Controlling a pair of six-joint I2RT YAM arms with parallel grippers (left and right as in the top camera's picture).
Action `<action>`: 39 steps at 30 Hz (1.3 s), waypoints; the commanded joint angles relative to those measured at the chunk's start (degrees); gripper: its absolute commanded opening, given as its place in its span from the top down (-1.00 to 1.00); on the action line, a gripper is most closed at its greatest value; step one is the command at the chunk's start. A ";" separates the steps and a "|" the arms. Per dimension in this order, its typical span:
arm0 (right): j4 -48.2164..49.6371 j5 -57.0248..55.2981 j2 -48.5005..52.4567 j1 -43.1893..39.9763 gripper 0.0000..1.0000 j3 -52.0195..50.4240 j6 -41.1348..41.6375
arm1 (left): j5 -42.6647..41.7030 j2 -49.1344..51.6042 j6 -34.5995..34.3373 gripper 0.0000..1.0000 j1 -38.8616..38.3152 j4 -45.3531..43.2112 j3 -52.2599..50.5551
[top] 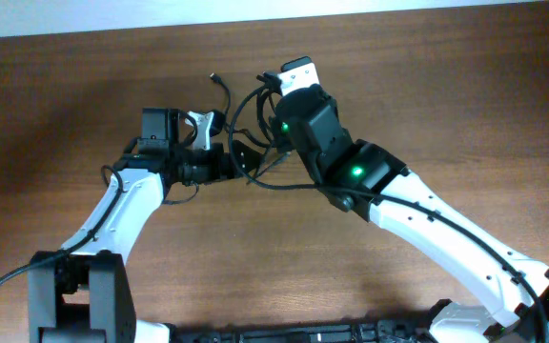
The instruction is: Untangle cables
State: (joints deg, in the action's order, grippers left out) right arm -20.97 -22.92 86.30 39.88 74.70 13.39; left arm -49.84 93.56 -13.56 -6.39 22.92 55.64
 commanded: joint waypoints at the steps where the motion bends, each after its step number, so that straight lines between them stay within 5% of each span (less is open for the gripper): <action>1: -0.42 17.90 -1.73 -6.45 0.92 1.18 11.74 | -7.28 -5.16 10.86 -0.98 7.52 -0.11 1.22; 3: -0.04 38.60 -1.05 -12.55 0.92 1.18 12.83 | -8.92 -12.74 17.00 -0.98 12.31 -0.07 1.29; 7: 2.91 60.28 1.40 -14.03 0.92 1.18 6.47 | -8.94 -17.55 21.35 -0.98 10.08 -0.48 1.27; 12: 10.03 75.38 1.99 -14.03 0.92 1.18 4.68 | -7.28 -17.55 23.78 -0.98 8.72 -4.81 1.27; 18: 11.80 83.91 1.99 -14.03 0.92 1.18 7.04 | 6.82 -13.79 23.08 -0.99 3.65 -5.64 1.07; 19: 11.74 84.06 1.99 -14.03 0.92 1.18 7.04 | 6.84 -12.68 21.00 -0.99 3.65 -7.69 1.07; 20: 11.80 84.00 1.99 -14.03 0.92 1.18 7.04 | 6.82 -11.78 20.28 -0.69 3.65 -9.66 1.09; 21: 11.78 83.73 1.99 -14.03 0.92 1.18 6.99 | 6.84 -10.75 20.28 0.23 3.65 -11.56 1.09; 22: 11.72 82.34 1.99 -14.03 0.92 1.18 7.02 | 6.84 -10.36 20.28 0.95 3.74 -11.74 1.07; 25: 4.39 55.04 1.99 -14.03 0.92 1.18 6.99 | 6.84 -10.36 15.41 1.00 7.15 -10.86 1.09; 29: -2.45 38.64 2.36 -14.03 0.92 1.18 7.02 | 2.25 -10.36 9.75 1.00 13.07 -10.36 1.09; 34: -2.10 37.66 9.01 -14.03 0.92 1.18 7.93 | -16.35 -10.36 15.13 1.00 12.94 -10.47 1.09; 37: -0.70 39.39 11.15 -13.99 0.83 1.18 11.54 | -15.67 -10.36 15.10 1.00 12.94 -10.45 1.09; 38: -0.68 39.36 10.69 -14.58 0.31 1.20 10.84 | -10.80 -10.36 13.99 1.00 12.94 -10.25 1.09; 39: -0.81 40.59 9.51 -15.72 0.03 1.20 10.67 | -7.37 -10.36 11.15 1.00 12.94 -10.23 1.09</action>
State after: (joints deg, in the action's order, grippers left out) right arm -21.89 16.40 97.06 25.61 75.11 24.36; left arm -62.04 83.05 0.38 6.20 12.78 56.16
